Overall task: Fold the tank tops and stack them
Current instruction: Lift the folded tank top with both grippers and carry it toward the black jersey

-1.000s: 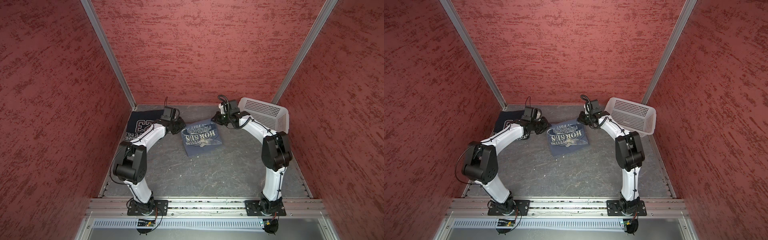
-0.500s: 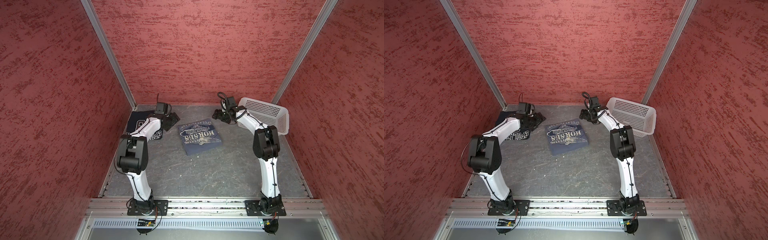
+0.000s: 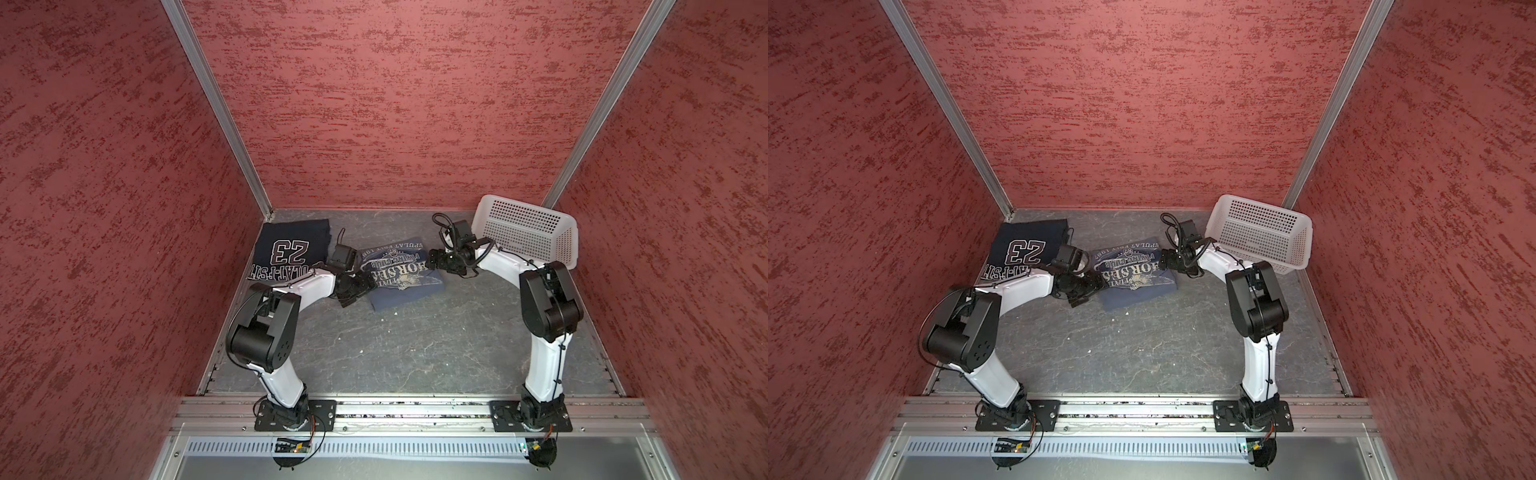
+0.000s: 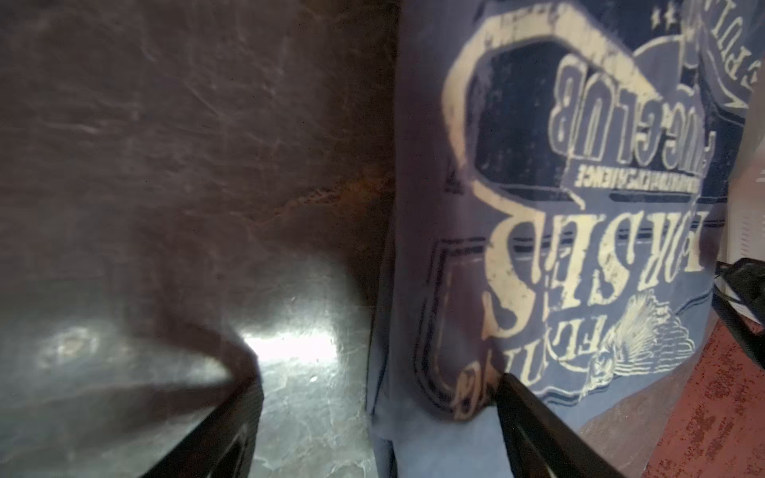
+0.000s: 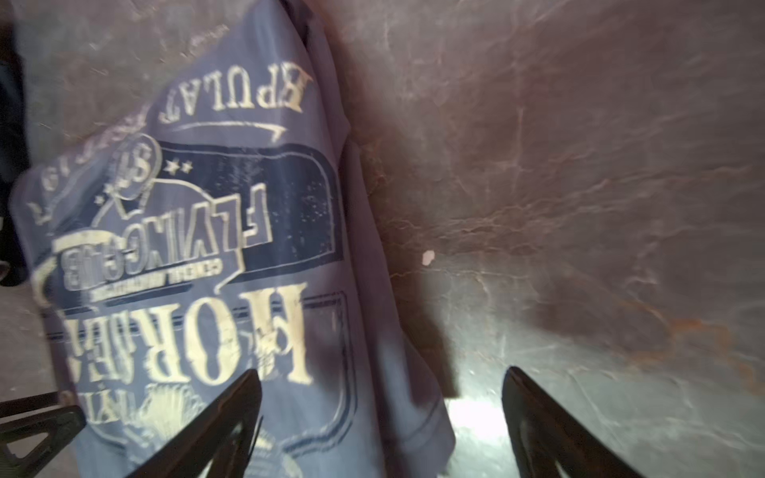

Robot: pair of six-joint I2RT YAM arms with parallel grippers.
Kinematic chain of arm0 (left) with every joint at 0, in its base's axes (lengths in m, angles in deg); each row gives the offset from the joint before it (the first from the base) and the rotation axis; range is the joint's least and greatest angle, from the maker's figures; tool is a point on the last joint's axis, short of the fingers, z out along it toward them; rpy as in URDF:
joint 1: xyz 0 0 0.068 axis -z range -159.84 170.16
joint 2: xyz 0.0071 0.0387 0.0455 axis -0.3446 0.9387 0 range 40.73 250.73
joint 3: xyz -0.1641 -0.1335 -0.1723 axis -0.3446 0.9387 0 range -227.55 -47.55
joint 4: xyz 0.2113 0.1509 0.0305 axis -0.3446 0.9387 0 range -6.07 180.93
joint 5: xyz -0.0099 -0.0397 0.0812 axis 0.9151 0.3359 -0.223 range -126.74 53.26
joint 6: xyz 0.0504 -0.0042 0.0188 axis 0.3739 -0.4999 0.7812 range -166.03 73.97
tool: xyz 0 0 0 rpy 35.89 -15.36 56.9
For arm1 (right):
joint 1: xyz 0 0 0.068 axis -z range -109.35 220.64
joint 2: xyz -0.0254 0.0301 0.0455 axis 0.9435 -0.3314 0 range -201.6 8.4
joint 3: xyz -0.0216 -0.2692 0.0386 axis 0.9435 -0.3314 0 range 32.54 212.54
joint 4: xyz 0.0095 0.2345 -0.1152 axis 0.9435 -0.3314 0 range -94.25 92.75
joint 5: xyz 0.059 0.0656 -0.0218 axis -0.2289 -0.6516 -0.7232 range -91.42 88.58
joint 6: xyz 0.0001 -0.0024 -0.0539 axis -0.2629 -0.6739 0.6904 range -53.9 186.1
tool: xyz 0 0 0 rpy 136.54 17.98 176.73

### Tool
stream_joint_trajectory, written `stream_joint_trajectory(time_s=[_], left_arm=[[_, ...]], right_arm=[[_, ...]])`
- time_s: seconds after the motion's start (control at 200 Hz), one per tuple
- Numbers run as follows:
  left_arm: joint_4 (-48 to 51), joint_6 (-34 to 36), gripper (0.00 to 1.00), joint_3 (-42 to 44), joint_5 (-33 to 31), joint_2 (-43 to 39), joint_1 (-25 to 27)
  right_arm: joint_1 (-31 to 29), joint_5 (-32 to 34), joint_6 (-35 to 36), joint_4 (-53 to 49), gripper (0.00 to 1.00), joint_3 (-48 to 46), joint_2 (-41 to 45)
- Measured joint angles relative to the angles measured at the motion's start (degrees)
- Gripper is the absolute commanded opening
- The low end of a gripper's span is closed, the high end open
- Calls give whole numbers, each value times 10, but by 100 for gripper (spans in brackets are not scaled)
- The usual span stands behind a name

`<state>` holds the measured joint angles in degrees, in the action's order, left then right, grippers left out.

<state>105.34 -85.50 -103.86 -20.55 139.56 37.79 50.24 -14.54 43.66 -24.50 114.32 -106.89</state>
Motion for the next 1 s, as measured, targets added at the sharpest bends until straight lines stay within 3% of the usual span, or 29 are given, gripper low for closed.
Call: stream_joint_trajectory(time_s=[0.19,0.306,0.686,0.862,0.997], left_arm=[[-47,-6,76,-23,29,36,2],[-66,-7,63,-39,42,61,2],[-53,8,14,-82,64,99,-16],[24,45,11,-165,41,90,-45],[104,86,11,-246,8,55,-79]], right_arm=[[-17,-1,0,7,87,0,-24],[-27,-5,2,15,81,3,-29],[-48,-47,-16,24,31,8,-38],[-69,-57,-35,26,19,58,-38],[-92,-62,-58,37,17,121,-40]])
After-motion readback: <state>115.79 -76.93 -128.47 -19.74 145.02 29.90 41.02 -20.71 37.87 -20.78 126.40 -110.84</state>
